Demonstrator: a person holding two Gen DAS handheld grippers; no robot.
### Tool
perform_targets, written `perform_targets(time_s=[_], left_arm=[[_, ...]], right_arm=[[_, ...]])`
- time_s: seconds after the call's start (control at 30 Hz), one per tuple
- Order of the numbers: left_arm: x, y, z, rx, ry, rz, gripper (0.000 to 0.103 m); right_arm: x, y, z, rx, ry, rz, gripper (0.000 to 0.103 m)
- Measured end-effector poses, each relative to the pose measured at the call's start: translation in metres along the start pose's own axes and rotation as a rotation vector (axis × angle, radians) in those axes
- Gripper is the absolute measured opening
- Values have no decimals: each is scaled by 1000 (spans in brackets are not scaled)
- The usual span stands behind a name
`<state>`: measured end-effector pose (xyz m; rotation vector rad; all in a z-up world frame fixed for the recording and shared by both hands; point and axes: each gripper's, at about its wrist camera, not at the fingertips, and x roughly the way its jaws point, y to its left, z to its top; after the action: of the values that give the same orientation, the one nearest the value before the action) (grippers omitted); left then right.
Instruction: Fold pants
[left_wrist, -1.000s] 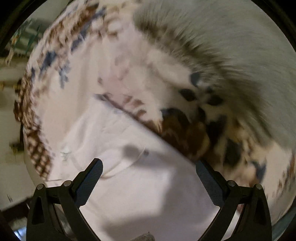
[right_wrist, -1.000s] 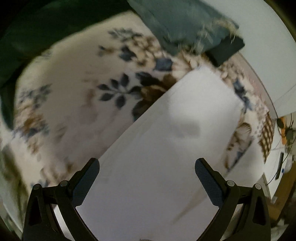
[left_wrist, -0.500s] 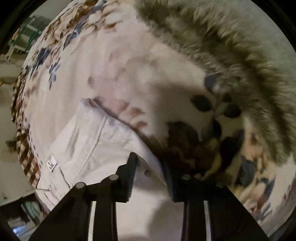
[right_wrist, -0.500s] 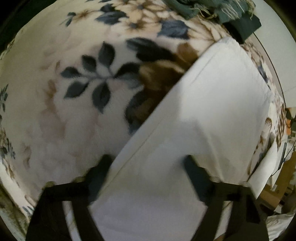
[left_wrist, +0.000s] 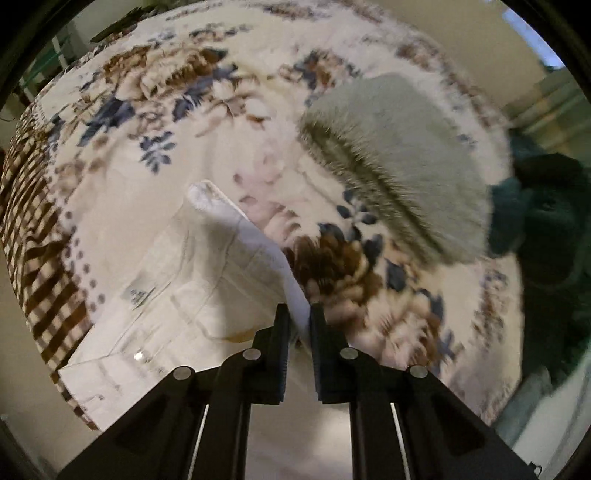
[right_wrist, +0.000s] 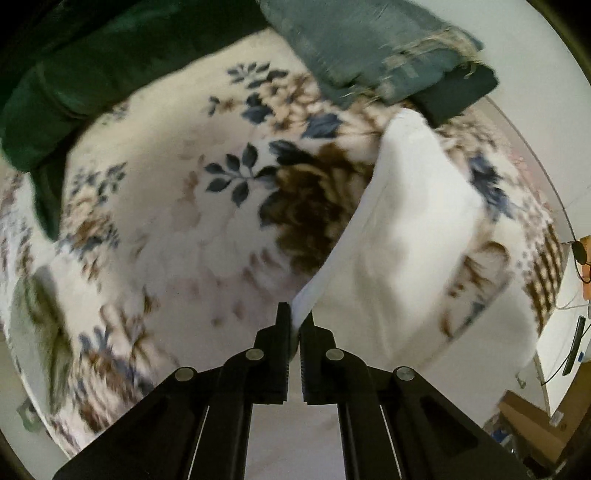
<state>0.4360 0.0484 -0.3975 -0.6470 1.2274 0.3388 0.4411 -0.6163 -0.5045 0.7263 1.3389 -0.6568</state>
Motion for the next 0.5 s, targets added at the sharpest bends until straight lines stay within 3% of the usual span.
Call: perform_targets(time_s=[0.03,0.1,0.23,0.33,0.5], left_arm=[[-21,10,-13,2,-17,-28,9],[-24,38,-28,2,-29,-58,9],[-46,101,-80,-38,-42,-64,9],[-34,141,-109,-86,-13,-33,9],[24,196,-153,-148,54,53,9]], right_arm=[[-12,-14,-3,-2,-10,17,5],[-39,-45,-11,-12,-17,35,5],[-70,-106,-66,-39,-25,43,4],[-71,-146,-108,-85,-22,12,4],[-24,-195,-155,-118,60,-30,4]])
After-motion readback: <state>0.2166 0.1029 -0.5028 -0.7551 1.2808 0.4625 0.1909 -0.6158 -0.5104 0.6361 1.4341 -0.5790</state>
